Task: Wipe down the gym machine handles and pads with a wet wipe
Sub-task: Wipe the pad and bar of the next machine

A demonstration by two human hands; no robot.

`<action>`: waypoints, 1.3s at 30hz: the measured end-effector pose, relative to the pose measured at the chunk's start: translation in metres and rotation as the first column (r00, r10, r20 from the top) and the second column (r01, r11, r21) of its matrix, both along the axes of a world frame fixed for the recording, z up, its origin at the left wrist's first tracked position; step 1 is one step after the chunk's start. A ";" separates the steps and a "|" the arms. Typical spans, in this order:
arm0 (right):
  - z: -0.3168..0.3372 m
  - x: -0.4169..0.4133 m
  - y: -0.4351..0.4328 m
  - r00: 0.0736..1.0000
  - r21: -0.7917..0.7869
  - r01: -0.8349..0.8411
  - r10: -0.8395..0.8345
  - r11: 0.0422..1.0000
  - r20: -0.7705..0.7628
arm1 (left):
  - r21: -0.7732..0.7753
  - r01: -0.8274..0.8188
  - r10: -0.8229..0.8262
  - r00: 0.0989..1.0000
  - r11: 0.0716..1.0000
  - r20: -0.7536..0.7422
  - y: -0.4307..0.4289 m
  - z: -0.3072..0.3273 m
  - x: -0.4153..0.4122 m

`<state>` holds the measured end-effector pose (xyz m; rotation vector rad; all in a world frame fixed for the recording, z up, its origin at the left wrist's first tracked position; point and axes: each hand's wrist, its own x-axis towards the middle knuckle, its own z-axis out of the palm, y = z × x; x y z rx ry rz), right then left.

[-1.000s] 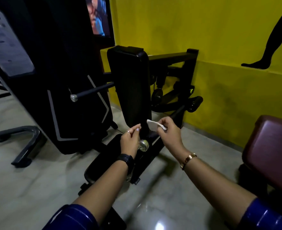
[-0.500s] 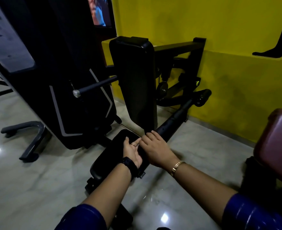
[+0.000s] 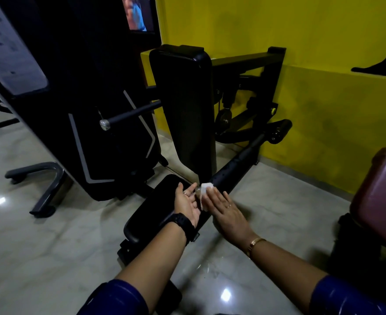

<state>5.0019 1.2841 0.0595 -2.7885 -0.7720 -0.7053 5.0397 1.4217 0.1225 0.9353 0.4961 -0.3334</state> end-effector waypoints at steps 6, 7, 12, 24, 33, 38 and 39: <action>0.028 0.021 0.025 0.996 0.182 0.062 -0.050 0.981 -0.069 | 0.088 -0.033 0.023 0.994 0.996 0.107 -0.008 -0.002 -0.005; 0.029 0.020 0.023 0.999 0.163 0.029 -0.022 0.986 -0.044 | 0.092 -0.036 0.024 0.991 0.995 0.128 -0.011 -0.001 -0.008; -0.007 -0.001 0.003 0.999 0.228 -0.039 0.045 0.973 -0.018 | 0.234 -0.091 0.042 0.978 0.968 0.205 -0.020 0.004 -0.014; 0.007 0.020 -0.012 0.992 0.221 0.067 -0.041 0.973 -0.119 | 0.946 -0.079 -0.642 0.716 0.316 0.274 -0.017 0.001 -0.013; 0.026 0.046 -0.015 0.999 0.196 0.042 -0.044 0.980 0.008 | 0.972 -0.145 -0.722 0.691 -0.185 -0.035 -0.014 0.013 -0.007; 0.002 0.037 -0.035 0.998 0.235 0.004 -0.021 0.972 0.067 | 0.962 -0.155 -0.713 0.699 -0.225 -0.054 -0.019 0.016 -0.006; -0.001 0.039 -0.040 0.996 0.260 0.047 -0.064 0.964 0.059 | 0.958 -0.161 -0.714 0.698 -0.237 -0.060 -0.019 0.017 -0.007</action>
